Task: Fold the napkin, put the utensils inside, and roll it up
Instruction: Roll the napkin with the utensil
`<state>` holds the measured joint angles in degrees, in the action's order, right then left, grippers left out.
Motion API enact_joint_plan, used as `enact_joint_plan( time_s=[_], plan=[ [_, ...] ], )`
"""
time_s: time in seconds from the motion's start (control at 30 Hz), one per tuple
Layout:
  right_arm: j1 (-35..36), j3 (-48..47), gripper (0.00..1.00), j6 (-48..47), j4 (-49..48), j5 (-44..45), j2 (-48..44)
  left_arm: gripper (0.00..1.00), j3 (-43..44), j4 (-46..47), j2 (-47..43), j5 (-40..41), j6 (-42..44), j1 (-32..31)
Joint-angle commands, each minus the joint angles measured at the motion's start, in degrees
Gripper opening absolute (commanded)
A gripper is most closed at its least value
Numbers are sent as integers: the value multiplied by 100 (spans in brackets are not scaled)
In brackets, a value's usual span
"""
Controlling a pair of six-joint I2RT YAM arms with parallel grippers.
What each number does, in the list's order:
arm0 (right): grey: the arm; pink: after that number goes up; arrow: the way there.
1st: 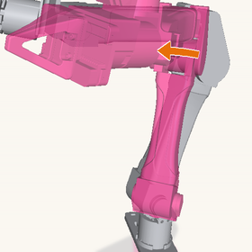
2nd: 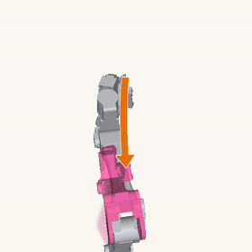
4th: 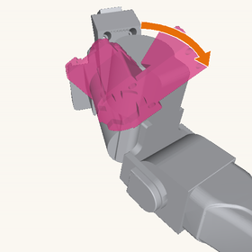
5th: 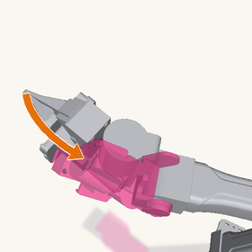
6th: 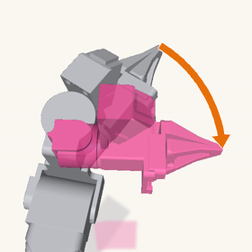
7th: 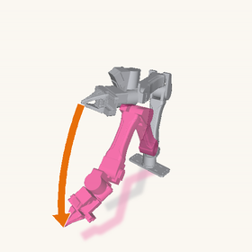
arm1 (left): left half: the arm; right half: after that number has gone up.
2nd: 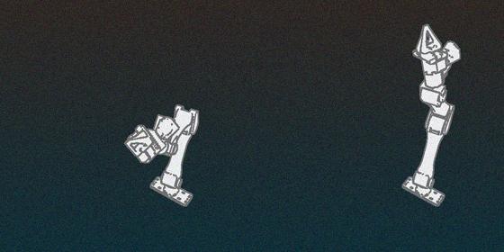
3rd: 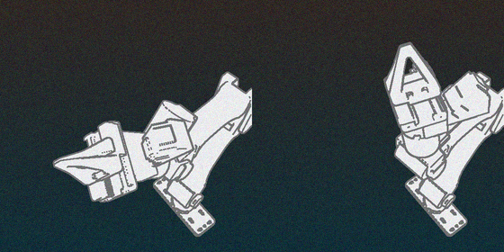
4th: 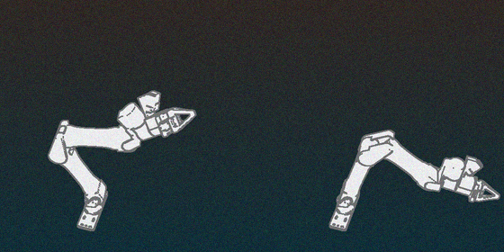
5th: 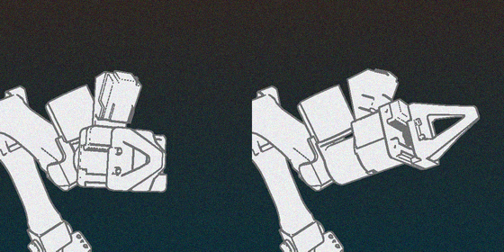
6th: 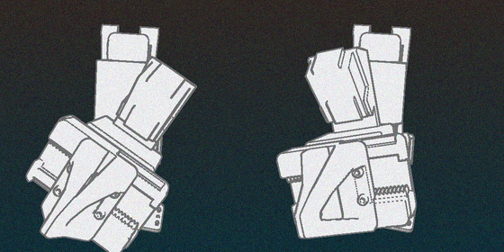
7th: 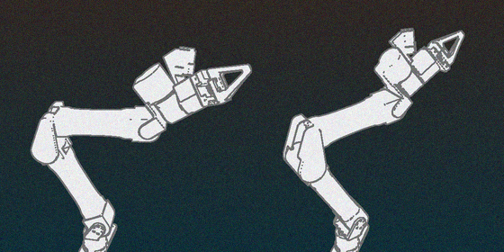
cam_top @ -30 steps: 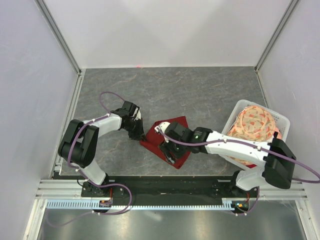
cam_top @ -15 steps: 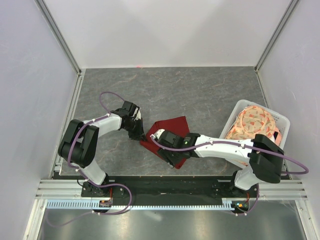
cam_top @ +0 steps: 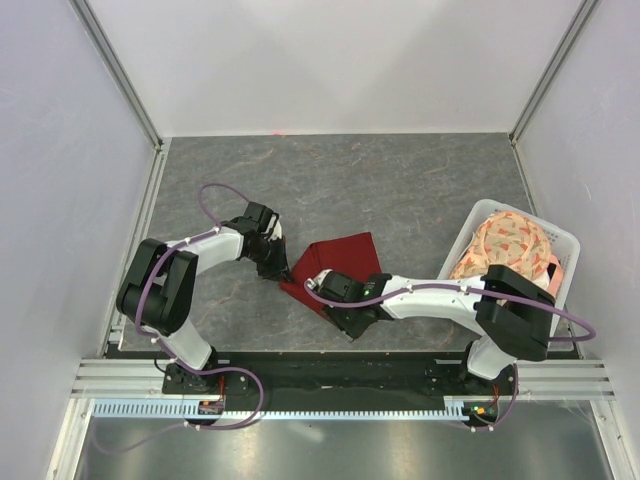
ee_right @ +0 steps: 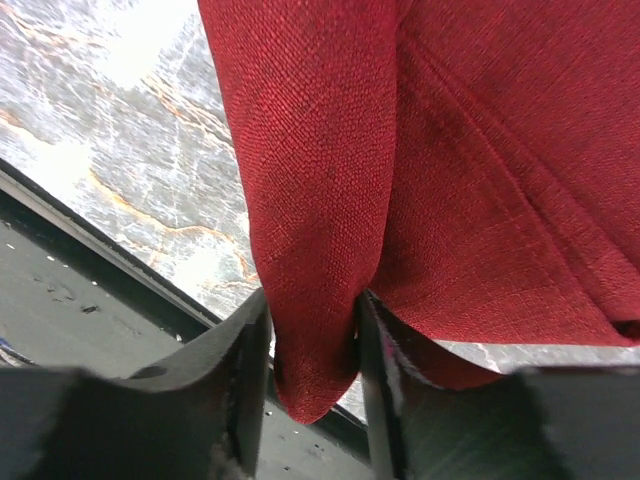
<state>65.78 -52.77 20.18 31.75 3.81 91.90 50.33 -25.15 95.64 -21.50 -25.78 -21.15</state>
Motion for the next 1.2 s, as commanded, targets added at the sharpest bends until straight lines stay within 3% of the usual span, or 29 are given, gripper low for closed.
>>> enact_joint_plan(
  time_s=[0.0, 0.2, 0.33, 0.53, 0.57, 0.67, 0.7, 0.8, 1.0, 1.17],
  plan=[
    [-12, 170, 38, 126, -326, -354, 39, 2, -23, -184, 148, 374, 354, -12],
    [-521, 784, 23, 91, -1037, -1617, -145, 2, -32, -192, 131, 357, 354, -4],
    [-1074, 1172, 22, -5, -1399, -2305, -163, 2, 30, -184, 192, 339, 354, -4],
    [-1243, 1305, 22, -234, -1566, -2649, 38, 4, 91, -184, 201, 435, 363, -12],
    [-1252, 1296, 22, -243, -1566, -2666, 65, 8, 109, -192, 166, 566, 363, -12],
    [-1252, 1279, 22, -304, -1575, -2737, 214, 38, 267, -262, -44, 830, 381, -4],
    [-1252, 1278, 22, -313, -1575, -2746, 267, 54, 311, -271, -106, 927, 381, -4],
    [-1252, 1252, 21, -357, -1584, -2798, 364, 67, 469, -324, -343, 1340, 337, -4],
    [-1331, 1234, 21, -454, -1628, -2982, 583, 70, 294, -184, -799, 1833, 170, 5],
    [-1410, 1199, 20, -551, -1619, -3097, 733, 70, -409, 589, -1310, 1194, 73, 5]
  ],
)
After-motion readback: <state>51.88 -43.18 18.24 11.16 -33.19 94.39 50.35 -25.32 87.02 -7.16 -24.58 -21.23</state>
